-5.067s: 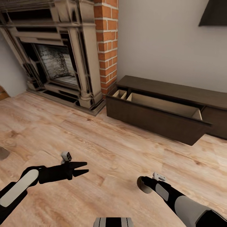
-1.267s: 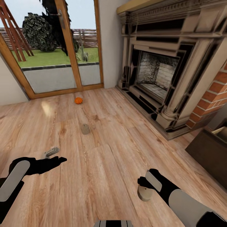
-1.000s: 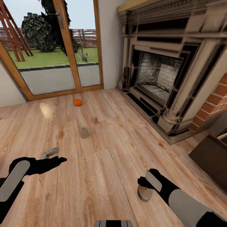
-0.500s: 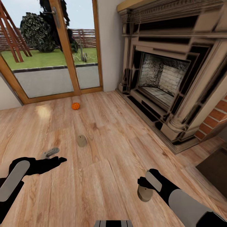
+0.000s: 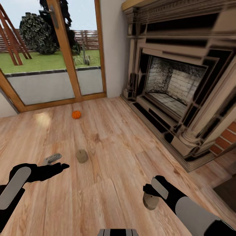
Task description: Place each of the two pumpkins and all three candles from the living room inside a cabinet in the living room (use any cabinet), then make sure every cabinet is closed, and position the cauldron so it is next to a table in the living room.
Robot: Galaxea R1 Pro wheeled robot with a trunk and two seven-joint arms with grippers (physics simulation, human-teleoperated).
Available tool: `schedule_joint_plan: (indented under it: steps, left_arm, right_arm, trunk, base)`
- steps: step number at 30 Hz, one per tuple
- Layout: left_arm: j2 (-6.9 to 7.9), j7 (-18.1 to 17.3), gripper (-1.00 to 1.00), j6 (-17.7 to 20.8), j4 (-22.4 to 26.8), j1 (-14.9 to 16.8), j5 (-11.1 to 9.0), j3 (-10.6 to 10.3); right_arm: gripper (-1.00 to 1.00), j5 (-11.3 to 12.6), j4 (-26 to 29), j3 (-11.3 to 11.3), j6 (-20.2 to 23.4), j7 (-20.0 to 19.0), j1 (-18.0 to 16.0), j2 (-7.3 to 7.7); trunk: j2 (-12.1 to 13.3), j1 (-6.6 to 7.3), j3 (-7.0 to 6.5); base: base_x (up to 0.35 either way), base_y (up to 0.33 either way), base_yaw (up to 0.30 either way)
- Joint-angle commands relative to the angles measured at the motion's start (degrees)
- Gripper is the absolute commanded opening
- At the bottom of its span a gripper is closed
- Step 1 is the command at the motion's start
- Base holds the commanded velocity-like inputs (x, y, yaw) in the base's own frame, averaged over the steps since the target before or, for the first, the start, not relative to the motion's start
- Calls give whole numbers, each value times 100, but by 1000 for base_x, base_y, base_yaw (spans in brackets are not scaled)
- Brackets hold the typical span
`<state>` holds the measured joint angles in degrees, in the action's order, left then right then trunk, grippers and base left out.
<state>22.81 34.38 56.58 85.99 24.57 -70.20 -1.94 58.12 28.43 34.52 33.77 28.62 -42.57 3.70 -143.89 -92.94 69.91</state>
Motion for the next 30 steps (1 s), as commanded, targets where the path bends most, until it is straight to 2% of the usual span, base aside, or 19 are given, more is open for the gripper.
schedule_joint_plan:
  steps: [1, 19, 30]
  left_arm:
    - [4, 60, 100, 2, 5, 4, -56, -7]
    - [17, 68, 100, 2, -44, -14, -39, 6]
    - [54, 76, 100, -3, -63, -14, -8, 42]
  right_arm:
    - [-100, 58, 13, 46, 7, 47, -5, 8]
    - [-100, 54, 13, 53, 7, 47, -5, 8]
    - [-100, 54, 14, 55, 7, 47, -5, 8]
  trunk:
    - [-2, -2, 5]
    - [-2, -2, 5]
    - [-2, -2, 5]
  base:
    - [330, 0, 0]
    - [318, -33, 0]
    - [206, -57, 0]
